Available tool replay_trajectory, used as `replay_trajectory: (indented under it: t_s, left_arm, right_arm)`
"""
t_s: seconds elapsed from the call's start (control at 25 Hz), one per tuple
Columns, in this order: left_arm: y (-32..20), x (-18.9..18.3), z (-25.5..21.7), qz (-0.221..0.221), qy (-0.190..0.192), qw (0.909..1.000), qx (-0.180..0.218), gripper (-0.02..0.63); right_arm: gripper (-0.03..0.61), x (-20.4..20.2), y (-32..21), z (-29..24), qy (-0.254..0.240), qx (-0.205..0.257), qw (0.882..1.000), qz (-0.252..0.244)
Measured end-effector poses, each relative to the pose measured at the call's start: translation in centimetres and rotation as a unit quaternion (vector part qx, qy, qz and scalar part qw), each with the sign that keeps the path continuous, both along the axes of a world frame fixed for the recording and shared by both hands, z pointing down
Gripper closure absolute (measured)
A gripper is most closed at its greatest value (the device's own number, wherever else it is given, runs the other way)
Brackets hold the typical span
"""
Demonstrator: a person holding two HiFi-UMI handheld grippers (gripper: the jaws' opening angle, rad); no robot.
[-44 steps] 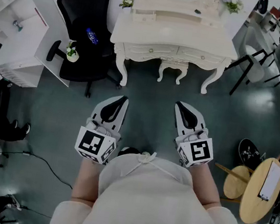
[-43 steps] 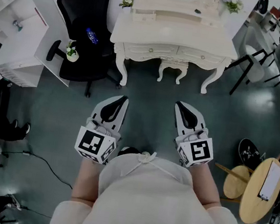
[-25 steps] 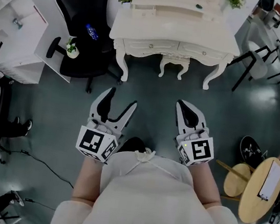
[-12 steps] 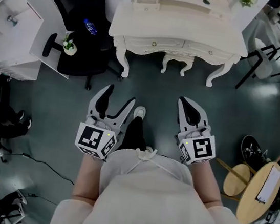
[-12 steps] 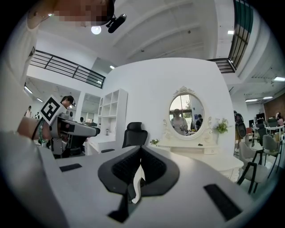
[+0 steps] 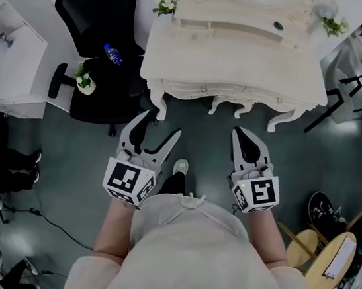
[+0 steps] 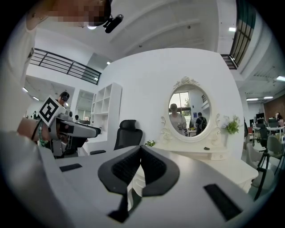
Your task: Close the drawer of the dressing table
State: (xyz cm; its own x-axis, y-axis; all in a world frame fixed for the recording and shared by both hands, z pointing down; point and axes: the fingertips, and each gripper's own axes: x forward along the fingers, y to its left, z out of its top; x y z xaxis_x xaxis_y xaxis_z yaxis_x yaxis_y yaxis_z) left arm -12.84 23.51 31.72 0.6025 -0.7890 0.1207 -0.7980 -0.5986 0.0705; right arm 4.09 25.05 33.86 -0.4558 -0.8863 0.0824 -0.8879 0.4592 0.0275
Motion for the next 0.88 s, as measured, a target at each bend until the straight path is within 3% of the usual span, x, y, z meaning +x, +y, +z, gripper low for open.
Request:
replay_trajectory:
  t_s: [0.48, 0.88]
  left_arm:
    - [-15.9, -0.3, 0.4, 0.025, -0.007, 0.9996, -0.012, 0.301]
    - [-24.0, 0.7, 3.4, 0.001, -0.013, 0.9989, -0.044, 0.301]
  right_arm:
    - [0.572, -0.7, -15.8, -0.8, 0.011, 0.009, 0.999, 0.034]
    - [0.572, -0.3, -25.0, 1.5, 0.015, -0.005, 1.0, -0.004]
